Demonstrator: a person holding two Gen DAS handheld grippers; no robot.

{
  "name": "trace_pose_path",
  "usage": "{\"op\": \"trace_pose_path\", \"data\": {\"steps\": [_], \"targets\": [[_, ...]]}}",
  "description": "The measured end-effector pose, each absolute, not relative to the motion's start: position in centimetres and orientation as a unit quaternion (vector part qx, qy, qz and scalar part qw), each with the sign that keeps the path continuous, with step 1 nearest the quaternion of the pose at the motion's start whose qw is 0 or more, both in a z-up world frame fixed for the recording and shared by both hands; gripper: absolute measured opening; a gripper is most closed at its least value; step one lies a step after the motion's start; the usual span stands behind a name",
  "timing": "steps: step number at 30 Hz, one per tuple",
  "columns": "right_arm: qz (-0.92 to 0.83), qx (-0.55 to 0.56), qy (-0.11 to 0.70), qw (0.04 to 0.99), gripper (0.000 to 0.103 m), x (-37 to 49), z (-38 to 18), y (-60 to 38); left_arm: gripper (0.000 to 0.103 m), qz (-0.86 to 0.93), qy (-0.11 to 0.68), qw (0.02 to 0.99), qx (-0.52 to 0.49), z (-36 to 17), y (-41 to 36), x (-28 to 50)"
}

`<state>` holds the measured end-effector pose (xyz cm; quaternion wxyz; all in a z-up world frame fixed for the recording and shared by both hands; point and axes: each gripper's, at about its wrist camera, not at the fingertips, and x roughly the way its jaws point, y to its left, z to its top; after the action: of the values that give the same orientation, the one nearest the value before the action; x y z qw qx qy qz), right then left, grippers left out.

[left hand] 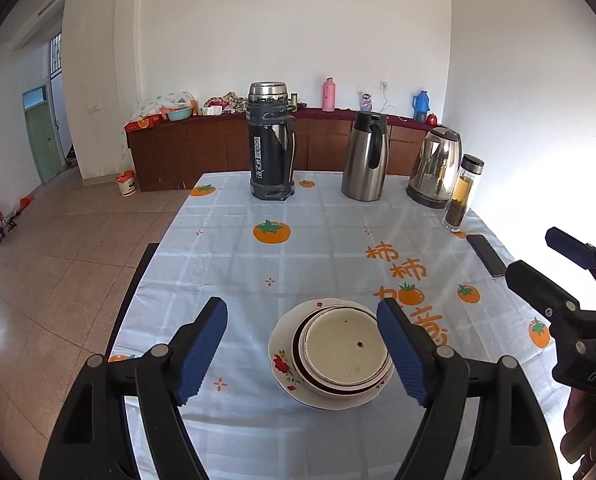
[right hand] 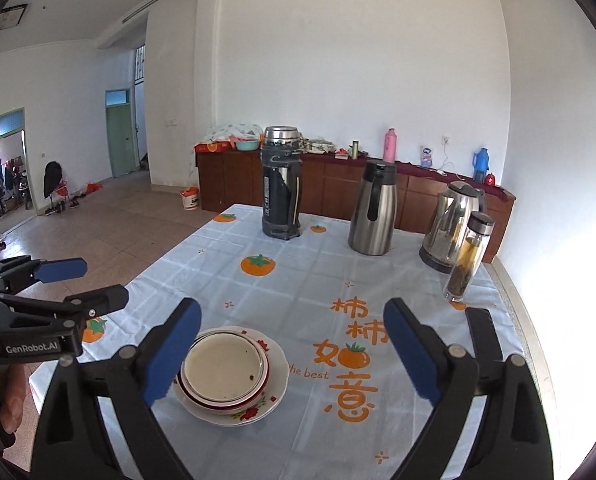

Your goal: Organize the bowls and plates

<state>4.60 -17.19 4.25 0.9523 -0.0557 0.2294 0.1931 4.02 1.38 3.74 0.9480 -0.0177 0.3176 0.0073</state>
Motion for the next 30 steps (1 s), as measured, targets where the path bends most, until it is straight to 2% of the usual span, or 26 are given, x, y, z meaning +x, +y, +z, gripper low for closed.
{"op": "trace_pose_path", "data": {"steps": [30], "targets": [[0.19, -0.054, 0.214, 0.957, 0.096, 1.6, 4.8, -17.8, 0.079, 0.009, 0.303, 0.953, -0.017, 4.9, 1.4, 1.3]]}}
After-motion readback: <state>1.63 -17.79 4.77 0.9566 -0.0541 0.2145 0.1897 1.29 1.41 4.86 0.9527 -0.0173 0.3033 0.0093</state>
